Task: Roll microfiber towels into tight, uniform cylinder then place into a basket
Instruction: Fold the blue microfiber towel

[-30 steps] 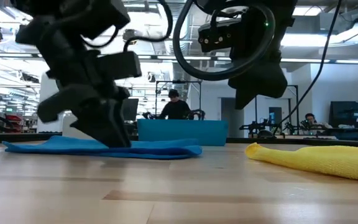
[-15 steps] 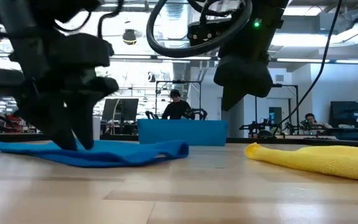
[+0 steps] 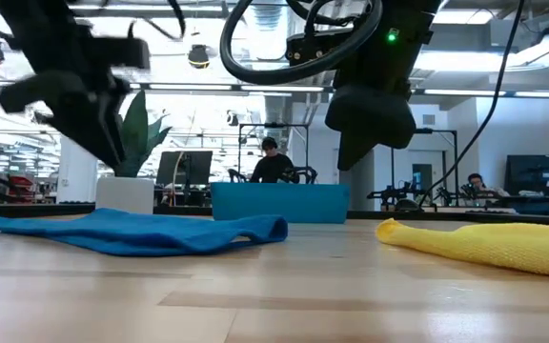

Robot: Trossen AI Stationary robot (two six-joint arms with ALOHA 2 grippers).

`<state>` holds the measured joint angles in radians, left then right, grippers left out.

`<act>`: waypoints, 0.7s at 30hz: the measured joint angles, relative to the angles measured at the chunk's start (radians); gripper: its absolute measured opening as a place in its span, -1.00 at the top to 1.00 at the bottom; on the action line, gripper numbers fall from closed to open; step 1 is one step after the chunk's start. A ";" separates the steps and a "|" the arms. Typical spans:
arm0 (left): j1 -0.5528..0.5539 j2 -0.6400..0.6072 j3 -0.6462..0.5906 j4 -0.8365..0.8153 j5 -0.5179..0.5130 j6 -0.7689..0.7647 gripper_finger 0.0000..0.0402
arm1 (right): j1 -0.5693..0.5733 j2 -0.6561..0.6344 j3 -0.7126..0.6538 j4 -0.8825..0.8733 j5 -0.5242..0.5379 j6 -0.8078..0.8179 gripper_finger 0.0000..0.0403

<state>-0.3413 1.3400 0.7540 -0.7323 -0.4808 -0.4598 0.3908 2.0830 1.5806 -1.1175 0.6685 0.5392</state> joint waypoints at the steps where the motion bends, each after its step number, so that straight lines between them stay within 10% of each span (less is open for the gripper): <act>1: 0.028 0.005 -0.018 0.010 0.025 -0.015 0.43 | 0.000 0.000 0.000 0.000 0.000 0.000 0.52; 21: 0.277 0.132 -0.182 0.459 0.152 0.044 0.43 | 0.000 0.000 0.000 -0.001 -0.015 0.002 0.52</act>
<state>-0.0648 1.4720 0.5720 -0.2729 -0.3284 -0.4162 0.3908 2.0830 1.5803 -1.1182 0.6537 0.5415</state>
